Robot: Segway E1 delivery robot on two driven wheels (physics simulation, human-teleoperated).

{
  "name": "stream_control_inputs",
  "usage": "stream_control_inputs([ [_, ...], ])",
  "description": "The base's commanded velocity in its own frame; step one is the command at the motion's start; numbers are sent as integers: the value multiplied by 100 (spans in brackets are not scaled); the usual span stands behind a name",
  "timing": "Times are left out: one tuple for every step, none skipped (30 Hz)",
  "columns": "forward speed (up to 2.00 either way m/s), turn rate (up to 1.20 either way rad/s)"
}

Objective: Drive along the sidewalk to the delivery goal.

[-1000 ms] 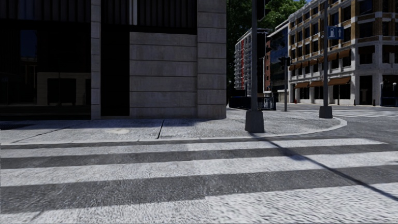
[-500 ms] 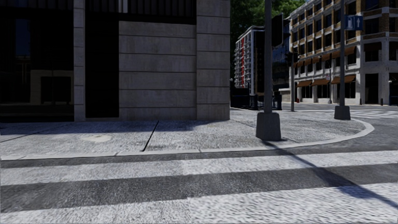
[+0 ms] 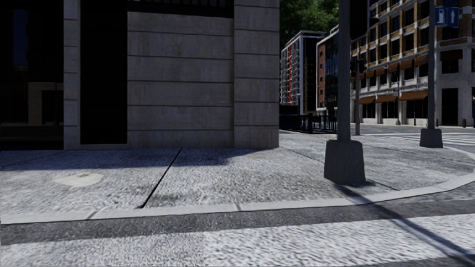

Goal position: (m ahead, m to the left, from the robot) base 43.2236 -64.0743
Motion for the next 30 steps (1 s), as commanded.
stream_control_inputs([
  [157, -9],
  [157, -9],
  [157, -9],
  [157, -9],
  [157, -10],
  [157, -10],
  [157, -10],
  [157, -10],
  [157, -10],
  [157, -10],
  [157, -10],
  [157, -10],
  [157, -10],
  [157, -10],
  [157, -10],
  [157, -10],
  [157, -10],
  [157, -12],
  [157, -12],
  [157, -20],
  [157, -23],
  [157, -24],
  [157, -24],
  [157, -25],
  [157, -25],
  [156, -25],
  [156, -25],
  [153, -25],
  [150, -25],
  [144, -25],
])
